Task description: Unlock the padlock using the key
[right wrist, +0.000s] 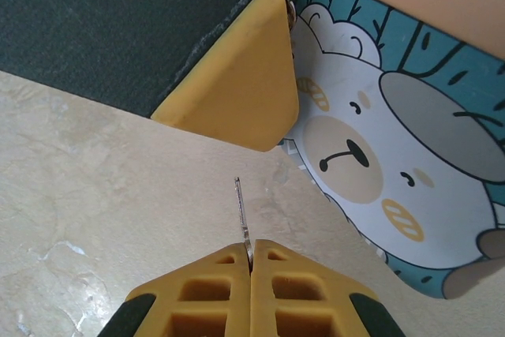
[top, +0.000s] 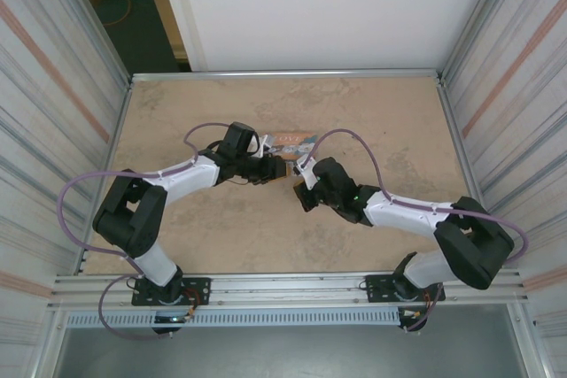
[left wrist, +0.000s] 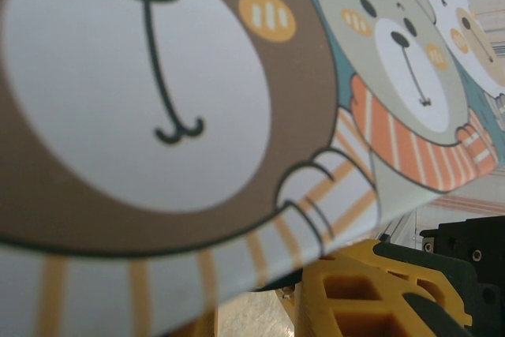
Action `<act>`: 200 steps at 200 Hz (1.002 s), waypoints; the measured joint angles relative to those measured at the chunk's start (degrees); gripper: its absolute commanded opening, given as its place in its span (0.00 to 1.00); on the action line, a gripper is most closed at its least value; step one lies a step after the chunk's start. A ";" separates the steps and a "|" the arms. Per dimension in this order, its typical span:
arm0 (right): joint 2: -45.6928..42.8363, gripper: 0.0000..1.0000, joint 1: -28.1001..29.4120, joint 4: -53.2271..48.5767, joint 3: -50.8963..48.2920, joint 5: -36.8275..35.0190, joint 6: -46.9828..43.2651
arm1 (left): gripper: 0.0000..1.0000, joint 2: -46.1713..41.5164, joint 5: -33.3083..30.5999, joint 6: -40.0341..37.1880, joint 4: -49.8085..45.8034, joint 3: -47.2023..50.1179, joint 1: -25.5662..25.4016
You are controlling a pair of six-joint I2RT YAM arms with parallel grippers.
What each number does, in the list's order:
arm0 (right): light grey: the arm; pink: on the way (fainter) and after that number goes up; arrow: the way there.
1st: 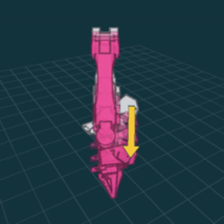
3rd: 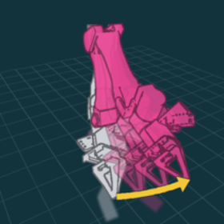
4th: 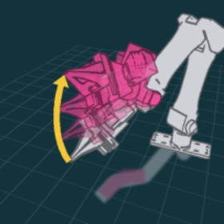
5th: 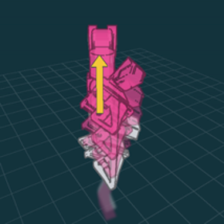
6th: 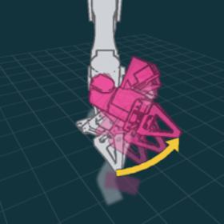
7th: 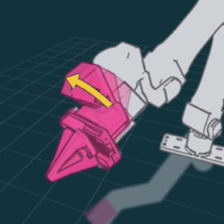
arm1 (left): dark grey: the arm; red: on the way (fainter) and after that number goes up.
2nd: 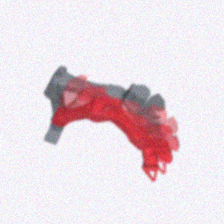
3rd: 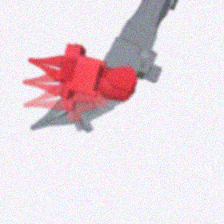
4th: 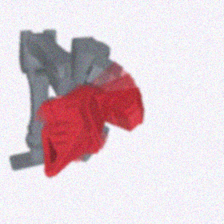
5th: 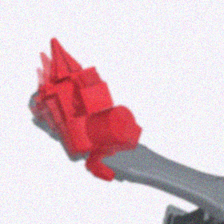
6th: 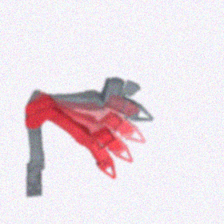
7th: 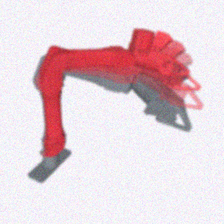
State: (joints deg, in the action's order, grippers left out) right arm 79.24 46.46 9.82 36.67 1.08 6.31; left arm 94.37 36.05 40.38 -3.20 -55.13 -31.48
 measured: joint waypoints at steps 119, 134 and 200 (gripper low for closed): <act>2.45 0.00 -0.37 1.57 1.86 -0.22 -0.81 | 0.00 0.00 0.20 -0.02 0.00 0.00 -0.02; 2.54 0.00 -0.37 1.53 1.90 -0.24 -0.81 | 0.00 0.00 0.22 -0.02 0.00 0.00 0.00; 2.54 0.00 -0.37 0.33 1.90 -0.94 -1.01 | 0.00 0.00 0.20 -0.02 0.00 0.00 0.00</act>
State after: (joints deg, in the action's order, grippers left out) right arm 81.78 46.09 10.15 38.57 0.14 5.30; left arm 94.37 36.25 40.36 -3.20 -55.13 -31.48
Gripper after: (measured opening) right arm 0.046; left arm 0.254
